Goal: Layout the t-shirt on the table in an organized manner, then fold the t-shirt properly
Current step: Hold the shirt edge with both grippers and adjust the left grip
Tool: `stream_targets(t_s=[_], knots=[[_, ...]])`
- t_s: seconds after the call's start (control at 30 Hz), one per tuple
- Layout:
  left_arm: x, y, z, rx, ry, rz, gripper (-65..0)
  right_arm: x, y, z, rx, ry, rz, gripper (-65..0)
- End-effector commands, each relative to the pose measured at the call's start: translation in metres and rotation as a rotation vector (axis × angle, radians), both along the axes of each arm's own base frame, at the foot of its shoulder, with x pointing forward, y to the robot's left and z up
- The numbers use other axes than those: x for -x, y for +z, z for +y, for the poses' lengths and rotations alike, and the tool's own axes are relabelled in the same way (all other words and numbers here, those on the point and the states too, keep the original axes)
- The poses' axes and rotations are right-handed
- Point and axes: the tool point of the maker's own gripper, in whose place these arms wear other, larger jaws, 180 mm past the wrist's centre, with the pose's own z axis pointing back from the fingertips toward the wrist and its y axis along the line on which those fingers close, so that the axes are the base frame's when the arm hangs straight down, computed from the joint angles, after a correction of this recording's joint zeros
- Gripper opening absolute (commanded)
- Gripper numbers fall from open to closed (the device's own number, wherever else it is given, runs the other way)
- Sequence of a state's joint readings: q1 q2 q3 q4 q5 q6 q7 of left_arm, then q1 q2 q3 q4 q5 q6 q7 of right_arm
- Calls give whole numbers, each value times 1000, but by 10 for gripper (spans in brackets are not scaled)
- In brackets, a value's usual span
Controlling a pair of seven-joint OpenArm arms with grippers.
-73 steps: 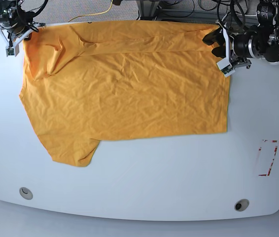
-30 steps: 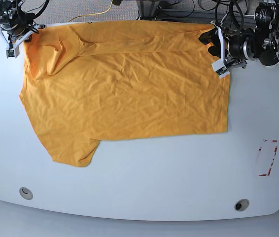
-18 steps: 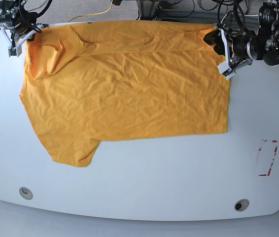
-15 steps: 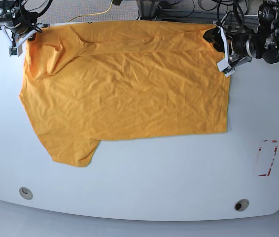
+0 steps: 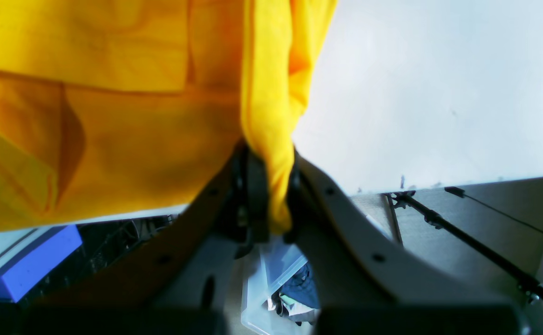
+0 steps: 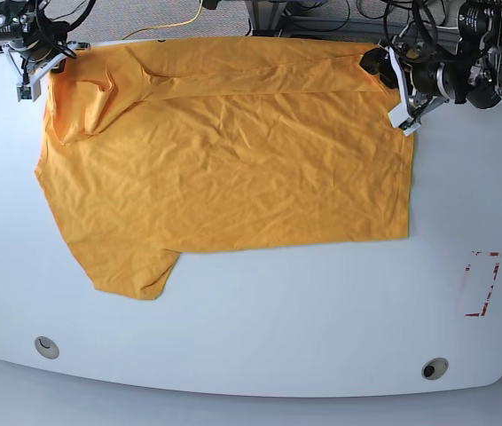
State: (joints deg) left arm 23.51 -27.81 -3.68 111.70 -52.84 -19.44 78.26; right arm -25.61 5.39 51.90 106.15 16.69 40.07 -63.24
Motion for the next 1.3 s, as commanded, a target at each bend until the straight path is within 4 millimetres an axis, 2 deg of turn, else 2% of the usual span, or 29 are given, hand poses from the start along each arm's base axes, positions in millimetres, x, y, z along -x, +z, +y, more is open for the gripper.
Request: stream_targets(t_s=[0.0, 0.3, 0.47, 0.6, 0.7, 0.83, 1.03, 1.17, 1.27], knots=[[-4, 5, 0, 8, -2, -18, -368, -5, 9, -6, 29, 9, -23, -648], [-4, 4, -2, 10, 7, -16, -383, -5, 9, -6, 29, 9, -23, -648], [-5, -1, 9, -59, 5, -25, -469, -5, 9, -6, 28, 8, -23, -648], [-6, -6, 19, -117, 2, -33, -581, -5, 9, -6, 28, 8, -23, -648], [-7, -8, 25, -153, 4, -39, -618, -5, 9, -6, 28, 8, -23, -648], [-12, -10, 36, -218, 8, -59, -629, -6, 9, -6, 28, 8, -24, -648], [-20, -13, 42, -285, 12, -92, -628, -10, 12, -8, 33, 4, -39, -648], [-34, -6, 39, -264, -37, -142, -625, -16, 21, -8, 58, 19, -62, -596], [-41, -1, 36, -252, -75, -172, -604, -21, 30, -8, 81, 31, -80, -487]])
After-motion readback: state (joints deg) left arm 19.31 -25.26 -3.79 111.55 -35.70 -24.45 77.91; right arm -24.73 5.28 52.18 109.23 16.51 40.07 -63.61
